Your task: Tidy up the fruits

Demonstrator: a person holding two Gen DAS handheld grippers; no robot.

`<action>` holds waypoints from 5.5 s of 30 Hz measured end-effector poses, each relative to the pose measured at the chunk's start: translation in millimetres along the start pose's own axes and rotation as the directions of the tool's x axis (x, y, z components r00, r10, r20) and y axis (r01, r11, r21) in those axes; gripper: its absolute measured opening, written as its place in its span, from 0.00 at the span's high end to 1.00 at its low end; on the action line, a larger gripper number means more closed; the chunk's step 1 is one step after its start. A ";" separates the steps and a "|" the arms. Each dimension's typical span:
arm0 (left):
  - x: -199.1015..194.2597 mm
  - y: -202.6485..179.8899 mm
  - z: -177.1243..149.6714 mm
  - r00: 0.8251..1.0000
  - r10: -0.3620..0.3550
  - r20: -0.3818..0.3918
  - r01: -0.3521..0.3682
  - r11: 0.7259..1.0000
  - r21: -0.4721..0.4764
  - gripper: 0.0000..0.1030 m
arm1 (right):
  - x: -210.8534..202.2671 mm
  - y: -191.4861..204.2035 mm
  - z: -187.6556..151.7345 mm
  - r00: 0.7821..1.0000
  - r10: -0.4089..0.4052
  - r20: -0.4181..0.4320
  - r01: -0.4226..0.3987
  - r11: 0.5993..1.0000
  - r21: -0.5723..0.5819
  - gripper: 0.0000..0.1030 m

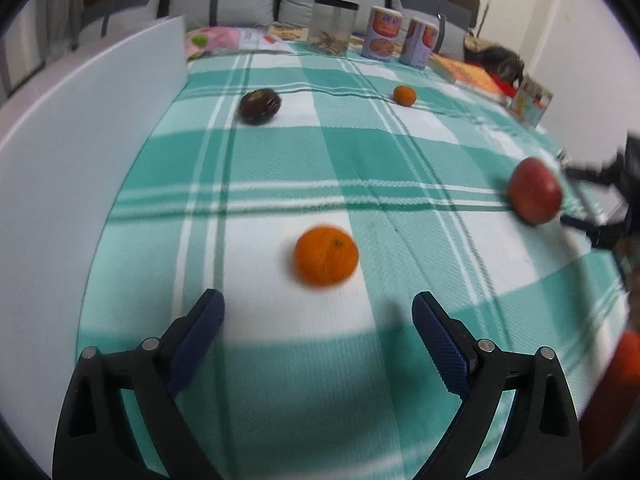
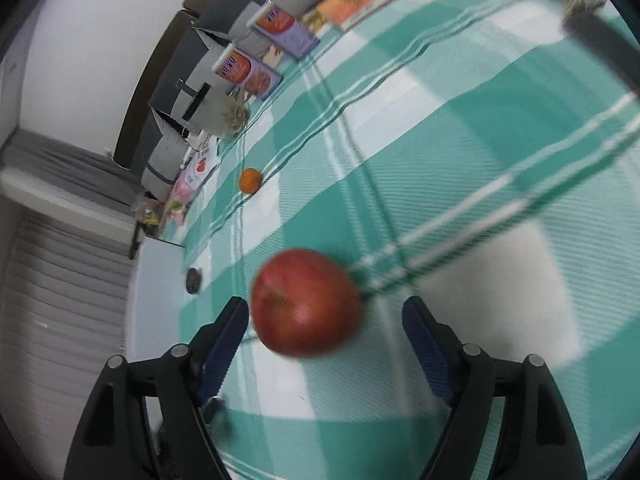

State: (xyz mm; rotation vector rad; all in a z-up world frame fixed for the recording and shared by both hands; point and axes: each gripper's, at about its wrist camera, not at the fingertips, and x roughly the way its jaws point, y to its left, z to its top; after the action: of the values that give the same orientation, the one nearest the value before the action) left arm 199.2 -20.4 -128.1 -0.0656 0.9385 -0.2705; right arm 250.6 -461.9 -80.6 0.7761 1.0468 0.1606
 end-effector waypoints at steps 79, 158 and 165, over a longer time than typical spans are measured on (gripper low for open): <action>-210.1 178.4 76.1 0.937 0.244 0.251 -0.148 0.926 -0.347 0.13 | 60.2 421.7 -124.3 0.999 0.053 0.012 -0.020 0.552 -0.834 0.00; 98.9 42.8 159.4 0.998 0.061 -0.016 -0.063 0.983 -0.170 0.17 | 14.1 38.1 -118.2 0.892 -0.383 0.240 0.450 0.717 -0.532 0.00; 89.4 45.7 143.0 0.990 0.138 0.032 -0.132 0.981 -0.138 0.62 | 14.4 38.2 -118.3 0.892 -0.383 0.240 0.451 0.717 -0.531 0.00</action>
State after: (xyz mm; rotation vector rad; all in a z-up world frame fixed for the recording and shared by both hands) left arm 373.4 -8.2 -121.8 -0.1317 0.9153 -0.0788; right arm 169.3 -368.3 -97.9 -0.0210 0.9652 0.0346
